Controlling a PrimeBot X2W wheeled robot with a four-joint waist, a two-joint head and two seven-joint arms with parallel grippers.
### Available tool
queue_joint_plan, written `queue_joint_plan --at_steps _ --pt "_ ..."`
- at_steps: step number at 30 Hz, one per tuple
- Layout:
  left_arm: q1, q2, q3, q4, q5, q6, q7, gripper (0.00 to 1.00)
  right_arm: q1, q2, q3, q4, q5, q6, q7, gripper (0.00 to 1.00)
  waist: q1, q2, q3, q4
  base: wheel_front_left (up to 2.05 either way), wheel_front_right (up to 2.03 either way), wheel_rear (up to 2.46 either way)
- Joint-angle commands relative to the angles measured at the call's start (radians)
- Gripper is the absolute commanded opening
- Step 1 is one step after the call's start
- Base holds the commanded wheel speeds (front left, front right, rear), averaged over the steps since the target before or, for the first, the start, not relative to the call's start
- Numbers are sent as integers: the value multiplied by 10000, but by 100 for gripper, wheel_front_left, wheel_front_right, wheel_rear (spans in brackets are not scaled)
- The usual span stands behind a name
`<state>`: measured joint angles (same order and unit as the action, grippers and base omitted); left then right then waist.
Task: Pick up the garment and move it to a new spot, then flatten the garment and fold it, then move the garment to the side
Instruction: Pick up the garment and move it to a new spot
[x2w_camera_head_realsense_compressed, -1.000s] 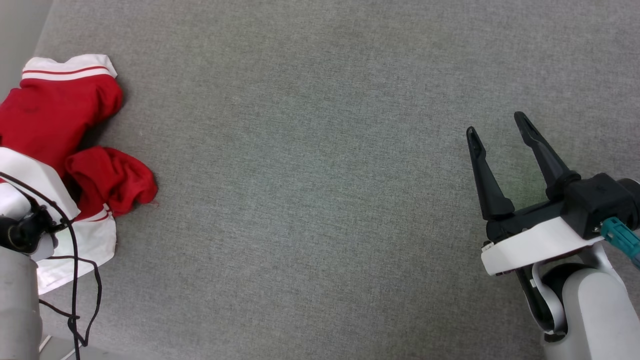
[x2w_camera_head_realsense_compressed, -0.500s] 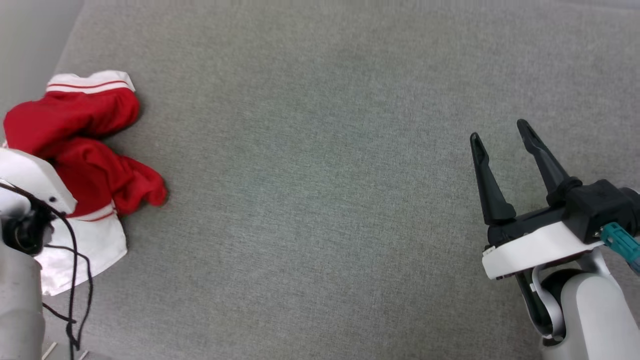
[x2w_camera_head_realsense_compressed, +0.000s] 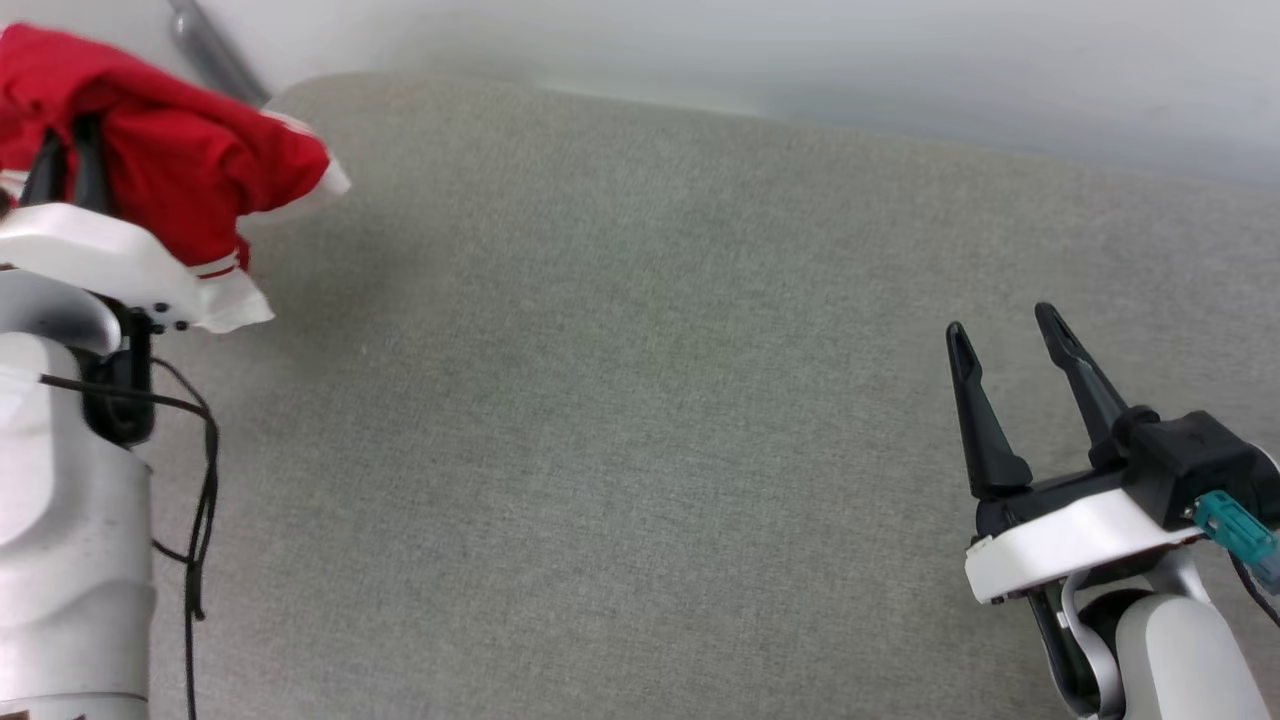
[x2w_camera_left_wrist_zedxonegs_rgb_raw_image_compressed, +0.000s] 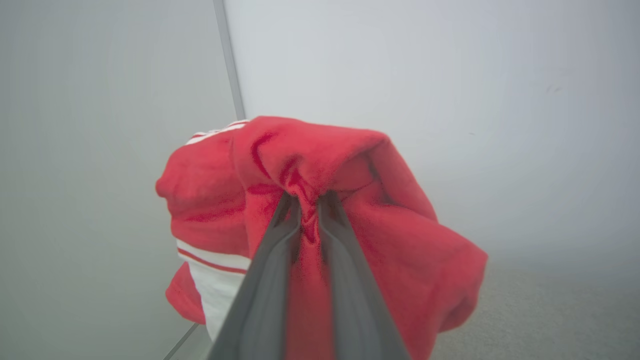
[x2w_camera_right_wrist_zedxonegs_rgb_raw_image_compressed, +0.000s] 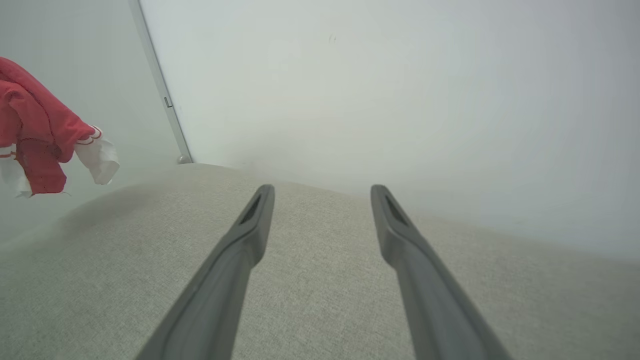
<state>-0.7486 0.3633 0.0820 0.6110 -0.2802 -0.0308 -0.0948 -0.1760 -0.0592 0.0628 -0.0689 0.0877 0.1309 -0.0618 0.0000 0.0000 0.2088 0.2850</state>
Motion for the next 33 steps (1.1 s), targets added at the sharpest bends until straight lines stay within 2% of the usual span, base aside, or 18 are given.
queue_joint_plan --at_steps 1,7,12,17,21,26,30,33 --pt "143 -163 -138 -347 86 25 -226 0 191 56 -70 50 61 -3 -86 100 0 0 -497 -282 0 0 0" --pt "893 -920 -773 -1828 206 -18 -487 0 620 95 -299 100 112 -3 -62 100 0 0 -1149 -1068 0 0 0" --pt "1824 -1614 -1305 -3126 47 -83 -335 0 844 98 -252 89 273 -3 41 100 0 0 -1448 -2142 0 0 0" --pt "2750 -2263 -1860 -4166 -162 -181 -192 0 1038 96 -398 23 326 -3 79 100 0 0 -1510 -3187 0 0 0" --pt "3383 -2626 -2491 -4541 -291 -319 -64 0 1190 97 -569 -63 345 -3 148 100 0 0 -1399 -3770 0 0 0" --pt "3997 -2868 -3248 -4585 -474 -482 114 0 1238 99 -712 -185 403 -3 162 100 0 0 -1163 -4086 0 0 0" --pt "4714 -2976 -3883 -4442 -549 -375 131 0 1115 100 -739 -250 434 -3 86 100 0 0 -798 -4196 0 0 0" --pt "5377 -3038 -4529 -4270 -413 -242 67 0 902 99 -789 -274 485 -3 22 100 0 0 -199 -4012 0 0 0"
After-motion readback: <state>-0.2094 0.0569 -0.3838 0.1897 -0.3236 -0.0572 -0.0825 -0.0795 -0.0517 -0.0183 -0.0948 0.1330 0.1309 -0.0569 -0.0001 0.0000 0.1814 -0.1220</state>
